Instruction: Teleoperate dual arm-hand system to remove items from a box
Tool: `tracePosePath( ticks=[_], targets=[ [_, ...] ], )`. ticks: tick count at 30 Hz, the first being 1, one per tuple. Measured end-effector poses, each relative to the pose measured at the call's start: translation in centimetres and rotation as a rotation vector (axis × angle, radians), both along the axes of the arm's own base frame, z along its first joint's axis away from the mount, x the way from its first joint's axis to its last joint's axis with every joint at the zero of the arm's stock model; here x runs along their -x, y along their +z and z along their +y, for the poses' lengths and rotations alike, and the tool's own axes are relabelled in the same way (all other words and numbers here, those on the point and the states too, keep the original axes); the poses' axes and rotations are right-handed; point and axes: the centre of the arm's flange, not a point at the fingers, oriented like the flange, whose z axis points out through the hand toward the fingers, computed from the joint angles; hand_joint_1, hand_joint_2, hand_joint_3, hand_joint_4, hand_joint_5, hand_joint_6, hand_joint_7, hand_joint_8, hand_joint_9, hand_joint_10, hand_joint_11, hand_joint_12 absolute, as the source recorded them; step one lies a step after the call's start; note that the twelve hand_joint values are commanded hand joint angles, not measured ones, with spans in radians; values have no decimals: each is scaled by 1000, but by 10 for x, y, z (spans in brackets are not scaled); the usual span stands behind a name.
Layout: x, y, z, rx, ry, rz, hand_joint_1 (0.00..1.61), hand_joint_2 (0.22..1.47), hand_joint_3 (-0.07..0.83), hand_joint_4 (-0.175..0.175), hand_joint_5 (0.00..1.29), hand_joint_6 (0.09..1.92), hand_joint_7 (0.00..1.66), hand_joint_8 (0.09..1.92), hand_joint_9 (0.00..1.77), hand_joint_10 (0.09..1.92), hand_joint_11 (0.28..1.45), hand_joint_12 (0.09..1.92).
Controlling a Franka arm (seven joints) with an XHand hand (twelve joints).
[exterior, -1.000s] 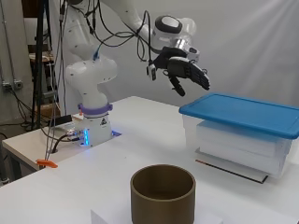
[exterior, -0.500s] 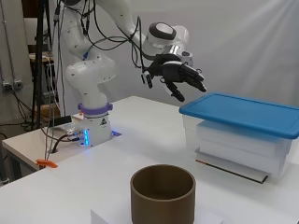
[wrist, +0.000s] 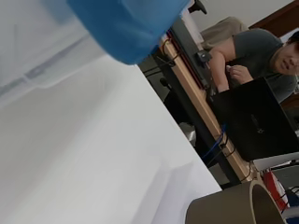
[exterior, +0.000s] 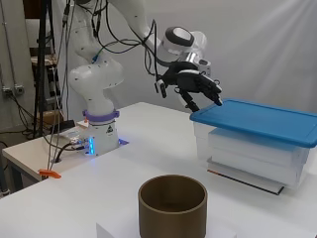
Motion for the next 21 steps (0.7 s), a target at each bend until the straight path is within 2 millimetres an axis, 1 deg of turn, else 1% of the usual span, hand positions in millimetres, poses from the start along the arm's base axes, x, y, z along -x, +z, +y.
tracePosePath(
  ticks=[2,6,7,8,9,10,11,12,13,14,15,16,18,21],
  targets=[
    [-10,-2,-2,-2,-1,-10,255,942,-2,57,539,87,641,87,585,87,474,87],
    [-30,-26,-2,-7,0,10,279,953,3,54,555,87,639,87,589,87,488,87],
    [-34,-30,-2,-9,0,8,281,957,4,60,577,87,642,87,596,87,497,87],
    [-36,-34,-2,-12,1,8,292,969,4,75,636,87,663,87,612,87,510,87],
    [-37,-36,-2,-18,5,7,519,1050,8,113,709,464,741,87,670,87,533,87],
    [-37,-35,-2,-32,18,-3,700,1117,5,142,756,813,819,87,735,87,563,87],
    [-36,-31,-2,-59,39,-18,810,1157,3,159,782,1021,906,87,806,87,601,87],
    [-36,-25,-2,-95,52,-32,959,1164,10,112,838,1104,900,409,870,87,639,87],
    [-35,-17,-2,-130,62,-49,1058,1173,8,72,870,1151,866,748,911,87,665,87],
    [-34,-10,-1,-149,72,-64,1113,1179,5,49,886,1172,839,961,934,87,681,87],
    [-33,-1,0,-164,80,-84,1141,1182,4,37,895,1180,823,1078,946,87,689,87],
    [-32,4,1,-173,86,-99,1154,1184,2,34,898,1180,814,1141,953,87,695,87],
    [-29,10,2,-189,91,-108,1162,1184,0,43,906,1141,810,1217,975,87,712,87],
    [-27,10,-3,-201,95,-115,1168,1177,-1,43,930,1080,813,1248,990,87,725,87]
  ],
)
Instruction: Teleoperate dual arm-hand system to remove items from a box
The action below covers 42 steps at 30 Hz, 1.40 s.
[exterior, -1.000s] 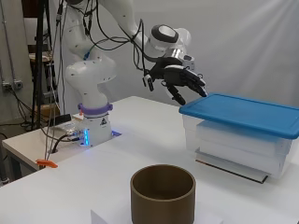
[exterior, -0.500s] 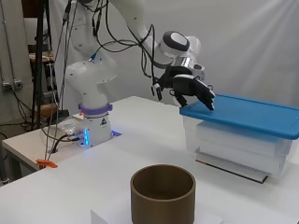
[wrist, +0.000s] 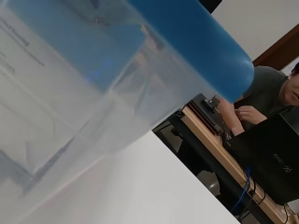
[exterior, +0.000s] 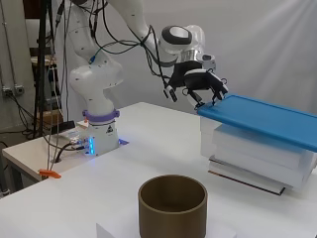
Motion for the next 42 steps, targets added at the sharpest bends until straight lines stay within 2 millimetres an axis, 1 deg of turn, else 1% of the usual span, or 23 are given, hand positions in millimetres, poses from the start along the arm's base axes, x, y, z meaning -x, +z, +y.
tracePosePath(
  ticks=[5,9,13,16,18,19,20,22,24,25,27,30,31,32,33,34,36,37,38,39,40,41,42],
  targets=[
    [2,1,-1,-6,3,-3,1172,1170,-1,44,943,1043,827,1243,987,87,726,87],
    [3,8,-1,-18,5,-8,1175,1170,0,30,939,993,836,1289,999,87,717,87],
    [7,19,1,-39,-4,-6,1170,1174,1,48,924,1064,831,1247,953,87,664,87],
    [12,27,3,-51,-14,-4,1169,1177,1,47,917,1119,823,1214,925,87,636,87],
    [14,25,4,-44,-13,2,746,1172,-1,81,756,527,827,600,868,87,603,87],
    [14,22,3,-36,-14,15,593,1172,-1,92,750,321,857,355,872,87,617,87],
    [13,18,2,-31,-15,28,511,1174,0,101,770,200,891,201,889,87,639,87],
    [10,13,-1,-21,-13,39,465,1182,1,134,850,125,917,87,882,87,644,87],
    [9,14,-3,-25,-16,27,717,1243,-17,163,751,950,891,87,827,87,623,87],
    [7,16,-3,-30,-21,20,790,1250,-14,170,732,1160,889,87,809,87,614,87],
    [5,20,-3,-44,-33,1,869,1237,-8,175,747,1284,891,87,790,87,601,87],
    [4,26,-5,-67,-70,-28,914,1211,-3,175,790,1261,960,87,825,87,600,87],
    [3,30,-6,-74,-70,-40,1014,1187,10,110,845,1224,932,389,874,87,621,87],
    [3,32,-9,-81,-69,-48,1089,1176,9,73,884,1186,899,713,935,87,650,87],
    [5,33,-12,-85,-64,-55,1130,1171,6,61,905,1143,879,931,985,87,675,87],
    [6,34,-13,-87,-57,-68,1152,1169,3,58,914,1109,870,1061,1017,87,692,87],
    [10,42,-19,-98,-46,-105,1172,1164,0,45,922,1041,877,1176,1097,87,752,87],
    [11,45,-22,-106,-47,-116,1181,1157,3,29,933,991,890,1201,1107,199,788,87],
    [11,47,-26,-109,-48,-128,1196,1148,9,-16,947,921,907,1228,1065,450,819,87],
    [11,46,-27,-105,-46,-142,1215,1150,3,-80,950,864,917,1270,1003,743,843,121],
    [12,46,-28,-100,-37,-157,1224,1156,3,-125,929,853,916,1314,950,982,795,335],
    [12,46,-29,-98,-27,-181,1226,1169,0,-151,898,876,904,1358,921,1151,716,615],
    [13,46,-31,-96,-23,-203,1226,1176,0,-164,878,892,897,1383,906,1249,646,846]
  ],
)
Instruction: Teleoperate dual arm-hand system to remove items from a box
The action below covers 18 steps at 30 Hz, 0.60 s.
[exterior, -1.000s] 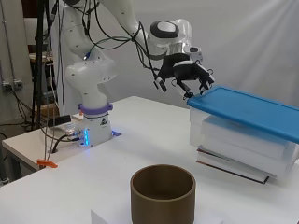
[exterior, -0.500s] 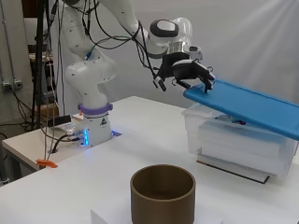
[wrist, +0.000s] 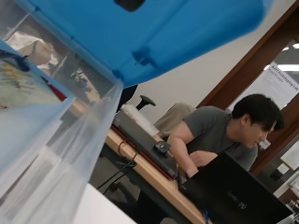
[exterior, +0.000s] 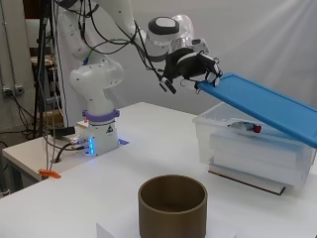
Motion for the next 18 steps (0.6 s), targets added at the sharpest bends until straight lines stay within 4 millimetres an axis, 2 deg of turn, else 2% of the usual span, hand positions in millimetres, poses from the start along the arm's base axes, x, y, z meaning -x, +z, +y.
tracePosePath(
  ticks=[1,3,7,8,9,10,11,13,18],
  targets=[
    [-1,0,-2,4,1,-24,1226,1181,0,-170,867,900,890,1402,903,1305,598,1004],
    [-1,2,-5,5,-1,-53,1218,1186,2,-175,840,1088,864,1315,906,1410,564,1182],
    [1,7,-5,-2,-6,-79,1213,1193,0,-175,822,1196,842,1291,910,1590,559,1356],
    [2,8,-5,2,-2,-82,1127,1182,-1,-49,845,1169,852,1407,912,1631,560,1378],
    [2,10,-4,2,-1,-81,1059,1173,-1,52,865,1145,855,1528,914,1675,563,1401],
    [1,13,-3,-2,-2,-82,1020,1166,0,113,879,1136,851,1655,912,1741,567,1439],
    [1,19,1,-11,3,-85,998,1164,1,145,882,1149,850,1778,933,1816,587,1507],
    [1,26,5,-36,23,-100,979,1168,2,169,874,1185,872,1899,979,1894,624,1617],
    [7,31,16,-39,102,-146,959,1185,5,175,840,1258,905,1920,1022,1920,684,1711]
  ],
)
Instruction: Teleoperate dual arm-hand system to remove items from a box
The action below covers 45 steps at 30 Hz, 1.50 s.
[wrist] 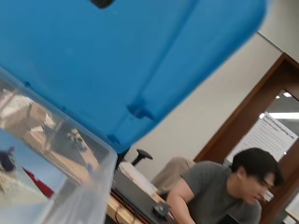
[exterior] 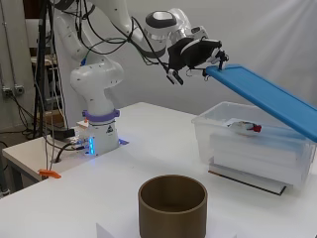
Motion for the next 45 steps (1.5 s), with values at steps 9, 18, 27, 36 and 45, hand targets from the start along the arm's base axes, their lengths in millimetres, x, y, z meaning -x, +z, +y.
tracePosePath(
  ticks=[9,18,27,36,45],
  targets=[
    [21,22,50,-121,128,32,901,1226,4,175,752,1507,830,1920,933,1920,634,1649],
    [49,50,86,-259,337,-89,1094,1205,-3,175,819,1776,1041,1920,1236,1920,920,1837],
    [32,54,23,-270,259,-57,1009,1153,-11,170,916,1140,1107,1920,1314,1920,1014,1821],
    [-10,90,-25,-286,99,86,356,1095,0,-17,493,87,850,87,949,106,613,91],
    [-107,68,-59,-436,-145,713,345,1085,-4,-42,468,87,851,87,916,87,558,87]
  ],
)
